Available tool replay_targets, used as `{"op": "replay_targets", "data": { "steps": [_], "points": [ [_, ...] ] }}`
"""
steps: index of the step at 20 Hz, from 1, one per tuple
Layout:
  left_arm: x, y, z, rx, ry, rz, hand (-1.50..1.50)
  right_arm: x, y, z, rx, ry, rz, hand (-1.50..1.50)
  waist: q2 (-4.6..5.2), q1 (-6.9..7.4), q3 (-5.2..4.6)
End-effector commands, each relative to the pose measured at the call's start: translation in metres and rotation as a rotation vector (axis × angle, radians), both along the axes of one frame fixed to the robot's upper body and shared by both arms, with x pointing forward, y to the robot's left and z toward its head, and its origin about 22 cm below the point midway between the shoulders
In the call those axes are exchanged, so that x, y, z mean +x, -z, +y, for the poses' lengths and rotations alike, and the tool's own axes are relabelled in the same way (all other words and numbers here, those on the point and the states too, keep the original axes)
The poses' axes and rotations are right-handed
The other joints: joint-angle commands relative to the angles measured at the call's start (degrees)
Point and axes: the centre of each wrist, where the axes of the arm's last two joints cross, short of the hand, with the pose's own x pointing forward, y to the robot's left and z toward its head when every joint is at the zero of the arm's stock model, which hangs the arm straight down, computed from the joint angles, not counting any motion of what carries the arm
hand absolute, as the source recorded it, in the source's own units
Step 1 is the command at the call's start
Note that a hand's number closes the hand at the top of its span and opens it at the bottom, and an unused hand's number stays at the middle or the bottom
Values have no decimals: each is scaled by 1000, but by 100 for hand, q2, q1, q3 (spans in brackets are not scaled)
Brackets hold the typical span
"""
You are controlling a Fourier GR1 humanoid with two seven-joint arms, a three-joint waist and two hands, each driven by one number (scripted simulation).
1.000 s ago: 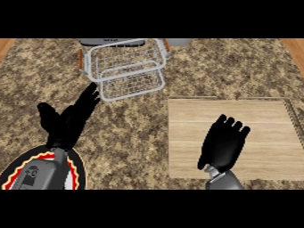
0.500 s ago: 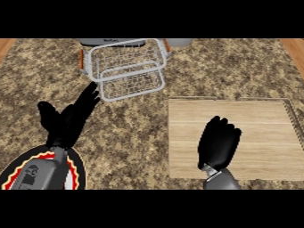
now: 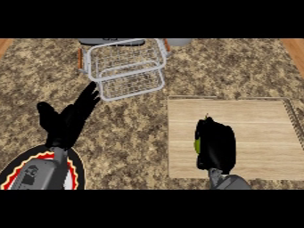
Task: Pick the pear from the tray and place it in the tiered basket
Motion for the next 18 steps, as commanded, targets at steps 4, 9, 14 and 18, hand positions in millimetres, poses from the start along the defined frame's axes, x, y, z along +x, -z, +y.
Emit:
{"op": "replay_targets", "data": {
  "steps": [4,9,14,18],
  "points": [
    [5,-3,0,-11,-11,-3,0,-22,-51,-3,381,-104,-44,150,90,-113,100],
    [-9,-2,5,-11,-9,18,0,-56,-127,-5,480,-133,-206,150,64,-74,96],
    [-11,3,-1,-5,-14,23,0,-78,-179,-27,461,-193,-362,150,84,-62,97],
    [-9,-1,-12,-6,3,15,0,-65,-219,-18,467,-204,-427,150,98,-14,95]
  ]
}}
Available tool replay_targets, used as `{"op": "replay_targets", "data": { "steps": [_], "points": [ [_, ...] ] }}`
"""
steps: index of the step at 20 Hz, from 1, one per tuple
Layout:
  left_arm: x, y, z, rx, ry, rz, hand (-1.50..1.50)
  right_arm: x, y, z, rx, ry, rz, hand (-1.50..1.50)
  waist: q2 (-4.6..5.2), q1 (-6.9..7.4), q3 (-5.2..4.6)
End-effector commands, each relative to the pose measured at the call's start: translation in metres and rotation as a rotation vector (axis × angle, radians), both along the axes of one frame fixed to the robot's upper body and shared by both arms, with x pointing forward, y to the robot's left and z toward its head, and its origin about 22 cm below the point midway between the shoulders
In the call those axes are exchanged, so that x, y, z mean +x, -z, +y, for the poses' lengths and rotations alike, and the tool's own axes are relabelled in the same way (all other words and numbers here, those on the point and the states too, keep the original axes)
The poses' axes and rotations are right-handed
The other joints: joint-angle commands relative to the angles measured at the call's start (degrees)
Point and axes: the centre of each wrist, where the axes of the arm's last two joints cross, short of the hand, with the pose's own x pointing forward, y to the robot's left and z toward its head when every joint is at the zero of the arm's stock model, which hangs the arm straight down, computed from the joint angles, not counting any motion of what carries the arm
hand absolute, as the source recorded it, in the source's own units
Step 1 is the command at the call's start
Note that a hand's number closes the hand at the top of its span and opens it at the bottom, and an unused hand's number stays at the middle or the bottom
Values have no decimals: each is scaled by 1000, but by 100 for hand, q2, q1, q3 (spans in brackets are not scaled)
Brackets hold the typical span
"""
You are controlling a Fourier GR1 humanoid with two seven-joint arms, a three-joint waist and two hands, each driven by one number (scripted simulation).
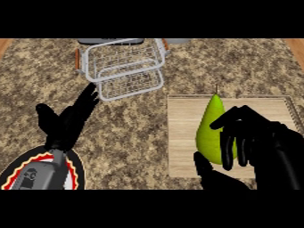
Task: Pick the pear from the tray and place it in the tiered basket
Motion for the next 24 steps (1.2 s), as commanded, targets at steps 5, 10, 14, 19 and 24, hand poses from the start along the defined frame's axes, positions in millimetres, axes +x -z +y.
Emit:
{"op": "replay_targets", "data": {
  "steps": [5,10,14,19,24],
  "points": [
    [8,-3,0,6,5,5,0,26,-74,24,-48,-2,-98,150,16,33,-5],
    [6,-12,-1,-9,29,-5,0,54,-93,60,-83,-3,-62,150,6,79,-5],
    [0,-1,-7,-2,23,-5,0,100,-108,76,-78,6,-24,150,26,139,-5],
    [7,-9,3,9,53,-4,0,138,-126,91,33,38,-11,150,54,196,-5],
    [13,-10,-11,0,46,-10,0,180,-119,109,34,46,-2,150,79,199,-6]
  ]
}}
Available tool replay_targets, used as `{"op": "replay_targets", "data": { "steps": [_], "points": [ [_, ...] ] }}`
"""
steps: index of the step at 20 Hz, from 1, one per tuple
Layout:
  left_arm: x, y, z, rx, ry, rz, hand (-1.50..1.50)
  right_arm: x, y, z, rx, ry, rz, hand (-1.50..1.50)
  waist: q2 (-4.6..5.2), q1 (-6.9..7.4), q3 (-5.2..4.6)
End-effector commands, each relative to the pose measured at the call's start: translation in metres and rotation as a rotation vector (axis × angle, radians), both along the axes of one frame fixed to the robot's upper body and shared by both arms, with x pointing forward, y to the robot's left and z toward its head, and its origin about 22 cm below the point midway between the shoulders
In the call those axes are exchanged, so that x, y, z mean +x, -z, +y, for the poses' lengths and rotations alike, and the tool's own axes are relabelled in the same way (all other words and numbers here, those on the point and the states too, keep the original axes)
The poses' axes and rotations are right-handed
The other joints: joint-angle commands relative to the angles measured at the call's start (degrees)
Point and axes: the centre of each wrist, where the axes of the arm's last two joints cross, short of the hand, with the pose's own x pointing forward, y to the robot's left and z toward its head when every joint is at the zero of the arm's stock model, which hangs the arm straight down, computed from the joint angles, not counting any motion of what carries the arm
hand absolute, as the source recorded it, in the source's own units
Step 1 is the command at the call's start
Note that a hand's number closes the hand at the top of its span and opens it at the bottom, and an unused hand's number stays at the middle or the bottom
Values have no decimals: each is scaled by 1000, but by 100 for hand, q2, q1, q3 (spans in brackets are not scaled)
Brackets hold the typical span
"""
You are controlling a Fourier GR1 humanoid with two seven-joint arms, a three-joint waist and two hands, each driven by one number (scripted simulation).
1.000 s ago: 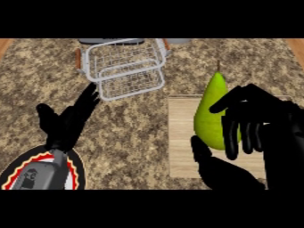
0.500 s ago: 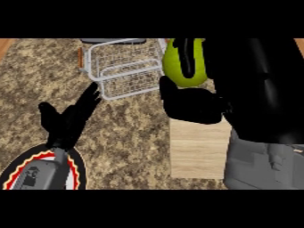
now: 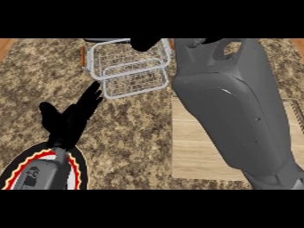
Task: Pick the pear from the tray and place it in the tiered basket
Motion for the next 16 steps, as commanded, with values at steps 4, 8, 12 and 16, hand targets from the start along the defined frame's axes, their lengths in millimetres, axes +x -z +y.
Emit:
{"op": "replay_targets", "data": {
  "steps": [4,8,12,16],
  "points": [
    [8,8,-7,5,-13,-9,0,50,20,21,78,5,34,150,15,-9,1],
    [8,-10,-6,16,11,-5,0,57,46,43,88,1,41,150,-1,57,2],
    [-2,2,-9,-3,41,-13,0,85,50,42,135,24,57,150,51,211,-3],
    [6,-8,-9,-7,71,-28,0,91,71,25,413,10,42,150,112,441,-1]
  ]
}}
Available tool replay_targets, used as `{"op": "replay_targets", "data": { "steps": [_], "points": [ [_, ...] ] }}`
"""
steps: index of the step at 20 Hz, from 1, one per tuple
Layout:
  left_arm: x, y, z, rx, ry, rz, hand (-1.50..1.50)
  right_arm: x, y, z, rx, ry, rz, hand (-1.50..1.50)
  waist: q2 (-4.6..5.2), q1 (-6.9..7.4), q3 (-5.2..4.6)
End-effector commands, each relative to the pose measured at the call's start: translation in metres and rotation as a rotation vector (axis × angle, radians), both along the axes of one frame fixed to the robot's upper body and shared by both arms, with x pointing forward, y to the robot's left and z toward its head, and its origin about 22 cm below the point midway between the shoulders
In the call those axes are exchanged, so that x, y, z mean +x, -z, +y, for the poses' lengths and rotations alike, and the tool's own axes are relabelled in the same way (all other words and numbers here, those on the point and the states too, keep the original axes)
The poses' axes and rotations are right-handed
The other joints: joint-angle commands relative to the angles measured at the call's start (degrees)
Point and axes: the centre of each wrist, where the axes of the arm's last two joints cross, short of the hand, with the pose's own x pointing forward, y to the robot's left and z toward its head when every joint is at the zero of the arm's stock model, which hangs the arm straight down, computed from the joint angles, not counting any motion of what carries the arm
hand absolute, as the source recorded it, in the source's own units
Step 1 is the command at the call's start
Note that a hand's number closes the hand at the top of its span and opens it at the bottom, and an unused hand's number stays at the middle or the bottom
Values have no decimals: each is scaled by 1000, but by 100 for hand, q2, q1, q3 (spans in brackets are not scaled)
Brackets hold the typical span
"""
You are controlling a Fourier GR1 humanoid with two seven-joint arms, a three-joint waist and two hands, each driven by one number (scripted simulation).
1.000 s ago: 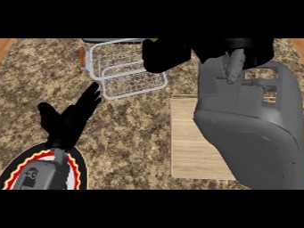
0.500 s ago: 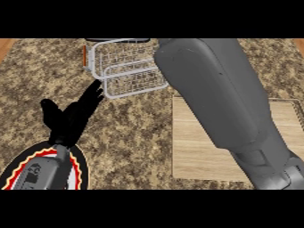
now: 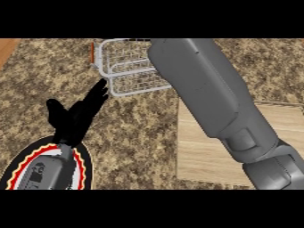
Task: Pick the pear from the tray and place it in the tiered basket
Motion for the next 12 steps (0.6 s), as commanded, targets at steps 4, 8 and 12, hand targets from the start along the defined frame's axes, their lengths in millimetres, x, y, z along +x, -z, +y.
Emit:
{"op": "replay_targets", "data": {
  "steps": [4,8,12],
  "points": [
    [12,-2,-21,-12,36,-13,0,10,17,2,197,-93,-26,-150,74,216,-5],
    [18,-9,-13,6,64,-18,0,13,13,11,183,-154,-81,-150,105,308,-10],
    [16,6,-17,-16,56,13,0,9,6,19,234,-133,-205,-150,74,236,-13]
  ]
}}
